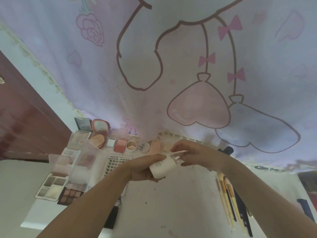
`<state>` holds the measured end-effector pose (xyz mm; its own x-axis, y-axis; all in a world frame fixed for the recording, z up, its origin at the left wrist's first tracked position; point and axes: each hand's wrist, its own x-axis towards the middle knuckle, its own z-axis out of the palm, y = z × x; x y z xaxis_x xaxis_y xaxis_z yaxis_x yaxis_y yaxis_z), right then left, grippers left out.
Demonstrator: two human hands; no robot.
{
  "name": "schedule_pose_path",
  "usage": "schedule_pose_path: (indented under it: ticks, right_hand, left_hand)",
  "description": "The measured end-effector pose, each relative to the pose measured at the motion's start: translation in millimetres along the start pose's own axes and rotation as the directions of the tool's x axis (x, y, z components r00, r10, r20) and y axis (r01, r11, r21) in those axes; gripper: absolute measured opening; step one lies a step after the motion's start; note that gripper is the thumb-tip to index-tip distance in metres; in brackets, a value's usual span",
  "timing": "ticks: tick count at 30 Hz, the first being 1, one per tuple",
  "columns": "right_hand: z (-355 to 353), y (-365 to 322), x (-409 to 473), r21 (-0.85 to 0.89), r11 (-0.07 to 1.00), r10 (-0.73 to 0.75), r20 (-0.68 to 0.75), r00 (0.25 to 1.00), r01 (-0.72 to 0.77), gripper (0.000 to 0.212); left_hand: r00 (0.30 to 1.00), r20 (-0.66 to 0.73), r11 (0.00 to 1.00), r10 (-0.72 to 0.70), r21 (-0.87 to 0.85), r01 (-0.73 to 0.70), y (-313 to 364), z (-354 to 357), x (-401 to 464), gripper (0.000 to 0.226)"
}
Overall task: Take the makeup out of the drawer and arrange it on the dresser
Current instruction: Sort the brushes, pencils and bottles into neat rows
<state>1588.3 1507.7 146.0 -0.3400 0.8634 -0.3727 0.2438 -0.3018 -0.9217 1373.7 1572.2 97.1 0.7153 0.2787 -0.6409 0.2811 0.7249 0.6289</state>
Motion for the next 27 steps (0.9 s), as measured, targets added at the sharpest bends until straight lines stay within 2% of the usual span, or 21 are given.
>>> schedule_pose_path:
  ticks: [2,4,6,8,9,10,13,15,17,19,21,24,25,27]
  right_hand:
    - [-6,-1,2,0.157,0.981,0.119,-0.041,0.992,-0.111,0.019]
    - [-7,-5,6,0.058,0.949,0.311,-0.050,0.949,-0.308,0.035]
    - [-7,-5,10,-0.127,0.903,0.410,-0.029,0.912,-0.410,0.047]
    - [-11,-1,10,-0.233,0.908,0.347,-0.051,0.937,-0.349,0.034]
    - [-13,2,9,-0.216,0.931,0.288,-0.055,0.956,-0.293,0.022]
    - [-14,4,7,-0.151,0.958,0.240,-0.050,0.970,-0.245,0.013]
    - [-18,9,6,0.006,0.989,0.150,-0.141,0.979,-0.150,0.015]
    - [-21,16,10,-0.035,0.986,0.144,-0.300,0.943,-0.162,0.015]
    - [-23,27,17,-0.007,0.973,0.204,-0.451,0.869,-0.232,0.019]
    - [-19,40,28,0.195,0.943,0.332,-0.489,0.806,-0.270,0.021]
    - [-12,55,42,0.302,0.904,0.421,-0.519,0.744,-0.302,0.020]
    - [-5,79,61,0.231,0.890,0.444,-0.631,0.636,-0.392,0.018]
    - [-5,85,66,0.225,0.888,0.443,-0.653,0.614,-0.401,0.019]
    - [-7,94,75,0.223,0.885,0.445,-0.667,0.598,-0.409,0.022]
  left_hand:
    - [1.000,-0.023,0.993,0.019,0.121,-0.016,2,1,6,0.022]
    - [0.999,-0.035,0.983,0.037,0.181,-0.030,5,2,12,0.022]
    - [0.998,-0.040,0.978,0.042,0.205,-0.033,7,3,17,0.021]
    - [0.999,-0.032,0.978,0.023,0.209,-0.016,8,0,20,0.022]
    - [1.000,-0.029,0.982,0.009,0.187,-0.004,7,-2,21,0.023]
    - [0.999,-0.032,0.989,-0.006,0.145,0.011,7,-5,22,0.024]
    - [0.998,-0.059,1.000,-0.029,-0.009,0.028,6,-12,22,0.027]
    - [0.993,-0.109,0.998,0.039,-0.041,-0.043,4,-16,26,0.024]
    - [0.970,-0.178,0.986,0.165,0.009,-0.167,4,-19,36,0.020]
    - [0.916,-0.274,0.951,0.294,0.181,-0.251,7,-18,51,0.022]
    - [0.813,-0.387,0.863,0.435,0.438,-0.254,11,-11,73,0.023]
    - [0.634,-0.479,0.678,0.606,0.729,-0.097,20,1,104,0.031]
    - [0.605,-0.480,0.626,0.636,0.779,-0.041,22,3,113,0.032]
    - [0.592,-0.475,0.527,0.651,0.844,0.098,23,4,127,0.033]
